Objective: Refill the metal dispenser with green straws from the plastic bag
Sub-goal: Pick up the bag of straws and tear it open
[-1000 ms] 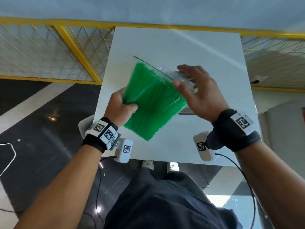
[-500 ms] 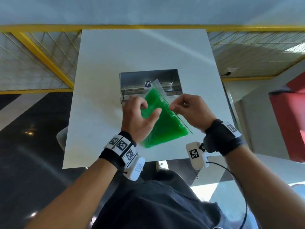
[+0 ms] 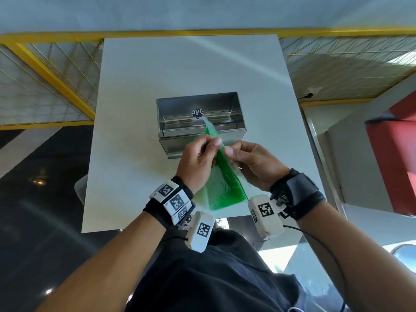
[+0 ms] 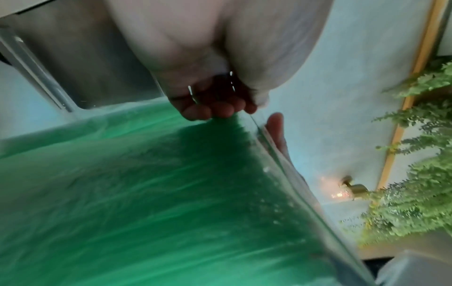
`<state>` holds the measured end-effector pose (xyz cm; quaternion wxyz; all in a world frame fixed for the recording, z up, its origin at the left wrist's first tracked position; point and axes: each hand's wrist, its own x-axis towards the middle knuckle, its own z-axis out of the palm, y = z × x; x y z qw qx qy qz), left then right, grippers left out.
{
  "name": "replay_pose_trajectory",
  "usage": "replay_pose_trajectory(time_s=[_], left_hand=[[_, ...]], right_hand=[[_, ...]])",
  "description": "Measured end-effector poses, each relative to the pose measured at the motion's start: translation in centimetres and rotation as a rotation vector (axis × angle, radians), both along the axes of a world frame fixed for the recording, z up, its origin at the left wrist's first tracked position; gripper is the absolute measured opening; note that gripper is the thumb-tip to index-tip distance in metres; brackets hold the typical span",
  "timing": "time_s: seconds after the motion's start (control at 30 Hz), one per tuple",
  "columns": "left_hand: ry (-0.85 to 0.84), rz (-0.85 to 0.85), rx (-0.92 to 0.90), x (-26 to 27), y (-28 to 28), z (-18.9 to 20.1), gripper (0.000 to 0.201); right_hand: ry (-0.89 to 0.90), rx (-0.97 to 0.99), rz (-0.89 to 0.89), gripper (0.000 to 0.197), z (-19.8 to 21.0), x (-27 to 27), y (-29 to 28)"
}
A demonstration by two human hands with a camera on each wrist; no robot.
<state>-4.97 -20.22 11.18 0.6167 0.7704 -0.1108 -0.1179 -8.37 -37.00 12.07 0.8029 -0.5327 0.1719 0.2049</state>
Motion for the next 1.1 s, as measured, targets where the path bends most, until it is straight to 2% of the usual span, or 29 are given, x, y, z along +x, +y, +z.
replay_pose_trajectory(time_s=[0.1, 0.17, 0.23, 0.37, 0.43, 0.5, 0.57, 0.67, 0.7, 0.77, 0.83, 0.9, 0.97, 1.1], left_hand=[[0.025, -0.004, -0.035, 0.4, 0.2, -0.2, 0.033], [-0.028, -0.032, 0.011, 0.6, 0.5, -0.4, 0.031], [-0.073, -0.057, 0.049, 0.7, 0.8, -0.5, 0.03], [-0.077, -0.063, 0.078, 1.0, 1.2, -0.8, 0.023], [-0.031, -0.014, 0.081, 1.7, 1.8, -0.8, 0.02], [-0.014, 0.031, 0.066, 2.3, 2.4, -0.8, 0.021], [-0.044, 0.044, 0.084, 2.7, 2.5, -0.8, 0.021], [-0.056, 0.084, 0.112, 3.0, 2.7, -0.9, 0.023], [-0.048, 0.113, 0.105, 3.2, 2.9, -0.9, 0.021], [-0.039, 0.157, 0.094, 3.9, 3.7, -0.5, 0.017], [-0.044, 0.145, 0.085, 4.2, 4.3, -0.2, 0.014], [-0.051, 0.082, 0.083, 4.0, 4.2, 0.1, 0.015], [-0.046, 0.036, 0.059, 3.5, 3.6, 0.2, 0.016], [-0.039, 0.051, -0.016, 3.3, 3.2, -0.1, 0.024]], right_hand=[[0.034, 0.076, -0.002, 0.032, -0.4, 0.0, 0.1], [0.022, 0.03, 0.001, 0.027, -0.6, 0.2, -0.1], [-0.024, -0.102, 0.012, 0.013, -0.6, 0.3, -0.3], [-0.178, -0.482, 0.016, 0.014, -0.5, 0.9, -1.2], [-0.167, -0.62, -0.048, 0.013, -0.8, 1.4, -2.4], [-0.161, -0.736, -0.027, 0.012, -0.7, 1.6, -2.9], [-0.167, -0.67, 0.004, 0.016, -0.4, 1.7, -2.7], [-0.139, -0.576, 0.093, 0.039, 0.0, 1.8, -2.6], [-0.141, -0.633, 0.154, 0.039, -0.1, 1.8, -3.0], [-0.144, -0.868, 0.277, 0.031, -0.4, 1.7, -4.1], [-0.116, -1.043, 0.291, 0.021, -0.5, 1.4, -4.9], [-0.062, -0.964, 0.158, 0.016, -0.5, 1.5, -4.9], [0.021, -0.722, 0.004, 0.014, -0.1, 1.8, -4.0], [0.04, -0.39, 0.024, 0.024, 1.2, 1.7, -2.9]])
